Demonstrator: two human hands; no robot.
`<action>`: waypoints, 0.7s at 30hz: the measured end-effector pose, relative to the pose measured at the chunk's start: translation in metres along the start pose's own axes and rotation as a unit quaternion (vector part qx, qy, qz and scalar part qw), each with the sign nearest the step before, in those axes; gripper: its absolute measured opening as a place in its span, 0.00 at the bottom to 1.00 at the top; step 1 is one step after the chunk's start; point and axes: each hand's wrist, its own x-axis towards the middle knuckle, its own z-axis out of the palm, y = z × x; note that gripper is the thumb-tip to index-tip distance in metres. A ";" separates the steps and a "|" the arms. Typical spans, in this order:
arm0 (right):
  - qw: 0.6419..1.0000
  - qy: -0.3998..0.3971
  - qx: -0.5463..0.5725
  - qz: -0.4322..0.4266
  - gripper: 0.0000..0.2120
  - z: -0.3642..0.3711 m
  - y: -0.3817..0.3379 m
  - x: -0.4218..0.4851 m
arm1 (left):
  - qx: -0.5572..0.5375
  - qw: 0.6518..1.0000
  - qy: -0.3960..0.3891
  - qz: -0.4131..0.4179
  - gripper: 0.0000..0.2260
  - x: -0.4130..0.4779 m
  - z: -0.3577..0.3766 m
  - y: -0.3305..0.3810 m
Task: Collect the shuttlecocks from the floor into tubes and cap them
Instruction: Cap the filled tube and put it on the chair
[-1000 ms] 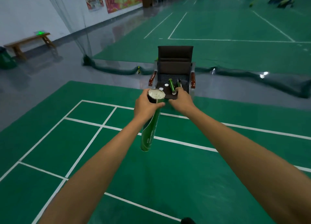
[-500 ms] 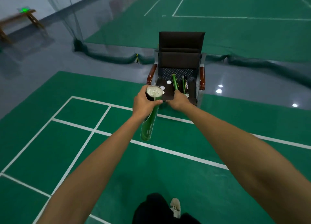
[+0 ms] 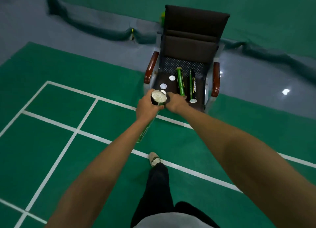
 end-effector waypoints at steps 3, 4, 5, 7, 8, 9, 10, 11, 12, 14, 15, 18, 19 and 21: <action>0.999 -0.028 -0.035 0.001 0.25 -0.018 -0.028 0.046 | 0.014 0.999 -0.011 -0.027 0.27 0.062 0.004 -0.011; 0.999 -0.027 -0.043 0.002 0.23 -0.022 -0.033 0.064 | 0.016 0.999 -0.014 -0.033 0.27 0.082 0.005 -0.014; 0.999 -0.026 -0.046 0.000 0.22 -0.024 -0.036 0.082 | 0.018 0.999 -0.014 -0.039 0.27 0.099 0.006 -0.019; 0.998 -0.040 -0.043 -0.002 0.21 -0.019 -0.039 0.114 | 0.021 0.999 -0.017 -0.047 0.27 0.128 0.009 -0.032; 0.998 -0.049 -0.044 0.000 0.21 -0.014 -0.038 0.131 | 0.025 0.998 -0.020 -0.049 0.28 0.141 0.012 -0.040; 0.997 -0.056 -0.047 0.005 0.21 -0.008 -0.038 0.146 | 0.030 0.998 -0.025 -0.051 0.28 0.154 0.016 -0.048; 0.996 -0.064 -0.053 0.012 0.22 -0.003 -0.037 0.161 | 0.035 0.997 -0.031 -0.054 0.28 0.167 0.021 -0.057; 0.996 -0.071 -0.058 0.017 0.23 0.004 -0.035 0.176 | 0.040 0.997 -0.039 -0.058 0.28 0.179 0.028 -0.067; 0.995 -0.077 -0.061 0.022 0.24 0.011 -0.032 0.191 | 0.044 0.996 -0.045 -0.063 0.29 0.190 0.035 -0.078; 0.993 -0.091 -0.066 0.028 0.26 0.029 -0.024 0.221 | 0.054 0.994 -0.060 -0.075 0.31 0.212 0.049 -0.101; 0.992 -0.099 -0.069 0.031 0.26 0.039 -0.019 0.236 | 0.062 0.992 -0.069 -0.081 0.31 0.222 0.057 -0.113; 0.990 -0.113 -0.073 0.034 0.25 0.069 -0.004 0.281 | 0.079 0.990 -0.084 -0.086 0.31 0.252 0.083 -0.151; 0.990 -0.114 -0.075 0.034 0.25 0.078 0.001 0.297 | 0.082 0.989 -0.083 -0.088 0.31 0.260 0.092 -0.163; 0.990 -0.118 -0.077 0.031 0.24 0.096 0.012 0.326 | 0.083 0.989 -0.082 -0.091 0.32 0.276 0.110 -0.187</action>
